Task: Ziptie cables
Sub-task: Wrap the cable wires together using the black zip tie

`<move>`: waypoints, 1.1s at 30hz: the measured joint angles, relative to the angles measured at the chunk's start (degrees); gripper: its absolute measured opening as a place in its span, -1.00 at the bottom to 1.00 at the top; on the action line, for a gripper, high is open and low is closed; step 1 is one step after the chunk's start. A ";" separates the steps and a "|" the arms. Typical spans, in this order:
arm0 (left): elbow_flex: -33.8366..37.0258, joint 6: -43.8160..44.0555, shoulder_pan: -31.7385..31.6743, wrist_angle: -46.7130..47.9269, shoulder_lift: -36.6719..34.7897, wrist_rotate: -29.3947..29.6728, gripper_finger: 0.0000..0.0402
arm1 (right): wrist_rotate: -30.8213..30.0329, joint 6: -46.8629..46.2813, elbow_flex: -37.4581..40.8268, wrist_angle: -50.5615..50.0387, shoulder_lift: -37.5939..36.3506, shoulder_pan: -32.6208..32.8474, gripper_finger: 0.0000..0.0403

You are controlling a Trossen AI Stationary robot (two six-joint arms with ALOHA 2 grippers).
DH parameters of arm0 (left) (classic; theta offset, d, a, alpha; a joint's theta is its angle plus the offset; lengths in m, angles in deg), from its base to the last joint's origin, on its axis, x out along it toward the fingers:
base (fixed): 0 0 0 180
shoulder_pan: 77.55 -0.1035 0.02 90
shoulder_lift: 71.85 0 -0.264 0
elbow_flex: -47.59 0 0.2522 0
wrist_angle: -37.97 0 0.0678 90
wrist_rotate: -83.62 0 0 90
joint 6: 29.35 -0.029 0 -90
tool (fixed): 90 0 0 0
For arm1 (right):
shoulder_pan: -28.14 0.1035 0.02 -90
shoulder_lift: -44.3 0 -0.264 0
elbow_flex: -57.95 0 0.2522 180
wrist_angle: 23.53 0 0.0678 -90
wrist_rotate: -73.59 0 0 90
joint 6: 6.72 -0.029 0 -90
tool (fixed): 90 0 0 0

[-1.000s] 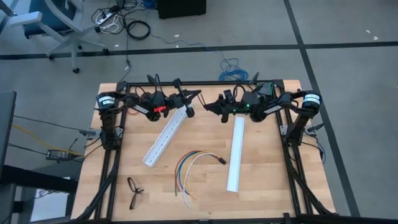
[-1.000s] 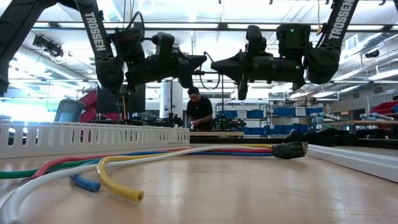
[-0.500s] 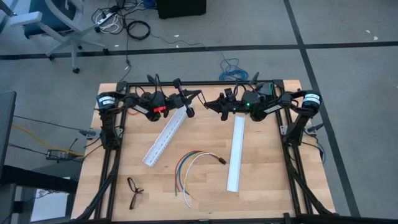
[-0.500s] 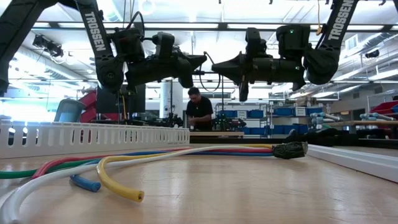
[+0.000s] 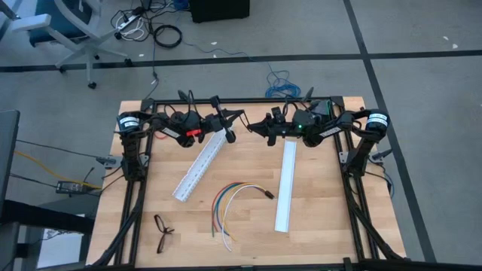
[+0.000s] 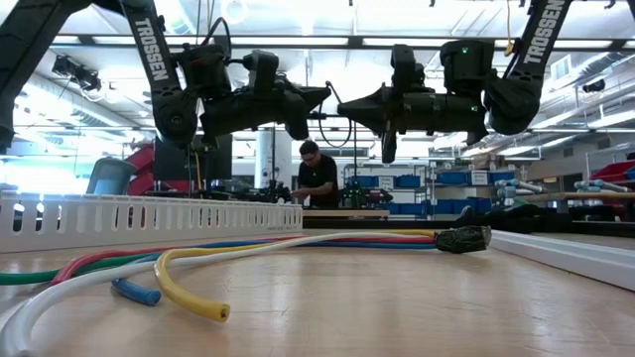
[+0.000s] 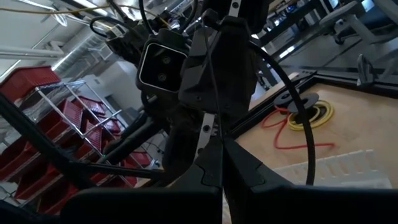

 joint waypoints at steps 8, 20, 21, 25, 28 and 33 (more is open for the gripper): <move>0.00 0.00 0.00 0.02 0.00 0.00 -1.00 | -0.34 -0.02 0.00 -0.70 0.00 0.00 -1.00; 0.02 -5.71 0.79 4.86 -0.02 3.68 -1.00 | -1.06 -3.14 0.00 -0.62 0.00 -0.25 -1.00; 0.02 -7.18 1.00 5.07 -0.02 3.86 -1.00 | -1.07 -3.82 0.00 -0.68 0.00 -0.43 -1.00; 0.02 -11.18 1.95 5.59 -0.02 5.34 -1.00 | -1.18 -6.01 -0.04 -3.07 0.00 -1.09 -1.00; 0.02 -12.56 2.37 5.78 -0.02 5.41 -1.00 | -1.49 -6.15 -0.04 -3.46 0.00 -1.42 -1.00; 0.02 -15.26 2.93 8.96 -0.07 6.66 -1.00 | -1.08 -5.59 -0.07 -1.44 0.03 -1.41 -1.00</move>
